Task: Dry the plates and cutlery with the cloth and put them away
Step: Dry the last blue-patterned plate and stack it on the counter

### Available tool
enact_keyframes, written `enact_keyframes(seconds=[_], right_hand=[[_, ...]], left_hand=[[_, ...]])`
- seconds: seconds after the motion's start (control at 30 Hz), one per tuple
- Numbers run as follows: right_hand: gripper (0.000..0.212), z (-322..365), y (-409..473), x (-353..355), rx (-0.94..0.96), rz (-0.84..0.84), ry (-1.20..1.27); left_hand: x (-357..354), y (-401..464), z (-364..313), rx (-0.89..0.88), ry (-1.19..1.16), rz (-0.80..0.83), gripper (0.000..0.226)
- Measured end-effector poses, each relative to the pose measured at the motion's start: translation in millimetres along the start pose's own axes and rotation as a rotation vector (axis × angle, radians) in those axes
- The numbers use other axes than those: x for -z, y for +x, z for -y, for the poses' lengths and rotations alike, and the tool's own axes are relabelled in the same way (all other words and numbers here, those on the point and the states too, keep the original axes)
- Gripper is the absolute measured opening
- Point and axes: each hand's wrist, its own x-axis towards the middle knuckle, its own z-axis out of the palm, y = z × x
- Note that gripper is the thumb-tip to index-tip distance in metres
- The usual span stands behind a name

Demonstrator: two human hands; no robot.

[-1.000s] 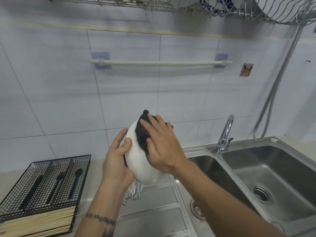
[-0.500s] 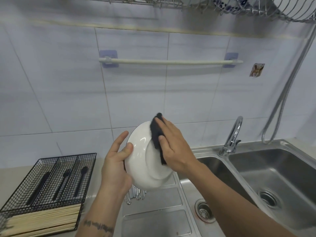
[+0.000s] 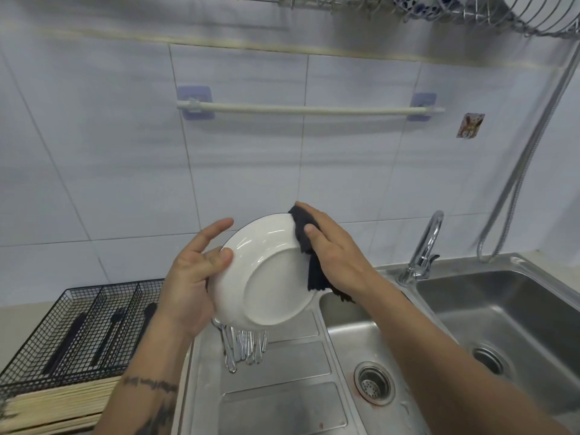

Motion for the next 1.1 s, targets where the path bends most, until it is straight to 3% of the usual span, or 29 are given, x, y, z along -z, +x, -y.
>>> enact_keyframes(seconds=[0.13, 0.3, 0.4, 0.53, 0.63, 0.73, 0.87, 1.1], right_hand=[[0.029, 15.2, -7.8, 0.1, 0.038, 0.057, 0.061], [0.029, 21.0, -29.4, -9.5, 0.1, 0.042, 0.095], [0.032, 14.3, -43.3, -23.7, 0.242, -0.019, -0.178], [0.036, 6.5, -60.7, -43.1, 0.415, -0.011, -0.461], [0.032, -5.7, -73.7, -44.1, 0.42, 0.067, -0.492], [0.027, -20.5, -85.1, -36.4, 0.398, 0.142, -0.464], [0.035, -44.0, -95.6, -26.3, 0.321, 0.22, -0.503], [0.034, -64.0, -102.4, -37.7, 0.19, 0.297, -0.45]], left_hand=[[10.8, 8.3, -11.5, -0.089, 0.069, 0.025, 0.048], [24.8, 14.1, -20.9, -0.115, 0.205, 0.044, 0.042], [20.7, 2.9, -3.4, -0.108, 0.183, -0.05, 0.037], [-5.0, -4.6, 24.7, 0.022, -0.179, -0.299, 0.035], [-7.9, -1.6, 30.4, 0.204, -0.255, -0.499, 0.07], [-6.9, -6.6, 36.2, 0.305, -0.186, -0.585, 0.086], [-0.5, -19.5, 43.1, 0.253, -0.181, -0.675, 0.078], [19.9, -57.2, 45.7, 0.181, -0.175, -0.572, 0.063]])
